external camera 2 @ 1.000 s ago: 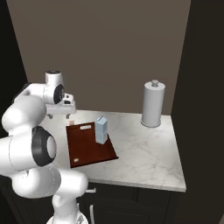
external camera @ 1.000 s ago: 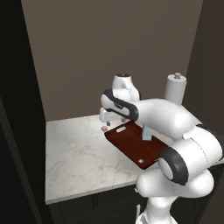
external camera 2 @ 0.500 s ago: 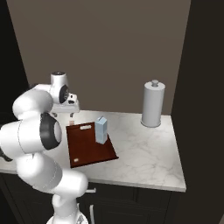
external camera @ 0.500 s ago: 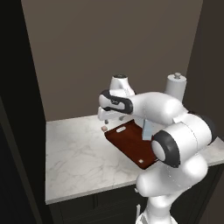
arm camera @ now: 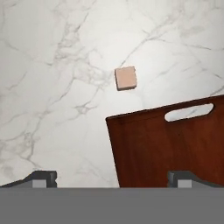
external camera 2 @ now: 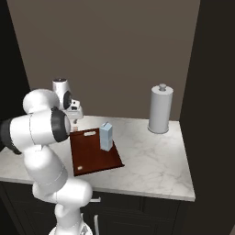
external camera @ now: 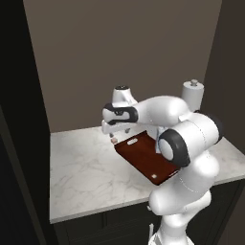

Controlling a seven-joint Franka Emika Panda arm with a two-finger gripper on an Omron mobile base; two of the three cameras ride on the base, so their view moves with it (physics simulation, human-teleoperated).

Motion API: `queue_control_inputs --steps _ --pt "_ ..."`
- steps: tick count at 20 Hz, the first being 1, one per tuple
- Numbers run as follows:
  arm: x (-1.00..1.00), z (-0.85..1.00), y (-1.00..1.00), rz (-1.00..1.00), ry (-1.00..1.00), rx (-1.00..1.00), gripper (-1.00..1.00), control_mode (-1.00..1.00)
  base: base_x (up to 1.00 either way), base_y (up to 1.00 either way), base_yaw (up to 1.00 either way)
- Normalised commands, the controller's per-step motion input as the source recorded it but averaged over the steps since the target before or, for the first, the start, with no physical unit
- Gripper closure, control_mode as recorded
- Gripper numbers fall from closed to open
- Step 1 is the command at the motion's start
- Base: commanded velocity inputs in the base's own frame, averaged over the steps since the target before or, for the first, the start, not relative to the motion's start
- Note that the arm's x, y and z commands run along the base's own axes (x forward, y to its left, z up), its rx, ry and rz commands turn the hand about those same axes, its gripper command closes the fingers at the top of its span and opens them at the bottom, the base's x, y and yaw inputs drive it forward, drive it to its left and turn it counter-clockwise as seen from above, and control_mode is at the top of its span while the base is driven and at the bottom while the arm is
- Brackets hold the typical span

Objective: Take out the milk from the fridge and place it on the tray on the counter. Then take the sugar cube near the tray and place it in the tray.

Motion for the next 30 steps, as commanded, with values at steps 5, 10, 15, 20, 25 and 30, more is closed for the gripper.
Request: queue_control_inputs --steps 5,10,15,20,25,30 --pt "0.32 -0.17 0.01 -0.01 0.01 -0.03 -1.0 -1.0 0.0 0.0 0.0" --pt "0.31 -0.19 0.0 -0.01 0.02 -0.02 -1.0 -1.0 0.0 0.0 0.0" --pt "0.21 -0.22 0.0 -0.06 0.0 -0.01 -1.0 -1.0 0.0 0.0 0.0" --pt "0.15 -0.18 0.0 -0.07 0.0 0.0 -1.0 -1.0 0.0 0.0 0.0" --pt "0.0 -0.1 0.01 -0.03 0.0 0.0 -1.0 -1.0 0.0 0.0 0.0" --pt "0.0 -0.02 0.06 0.0 0.0 0.0 -1.0 -1.0 0.0 0.0 0.0"
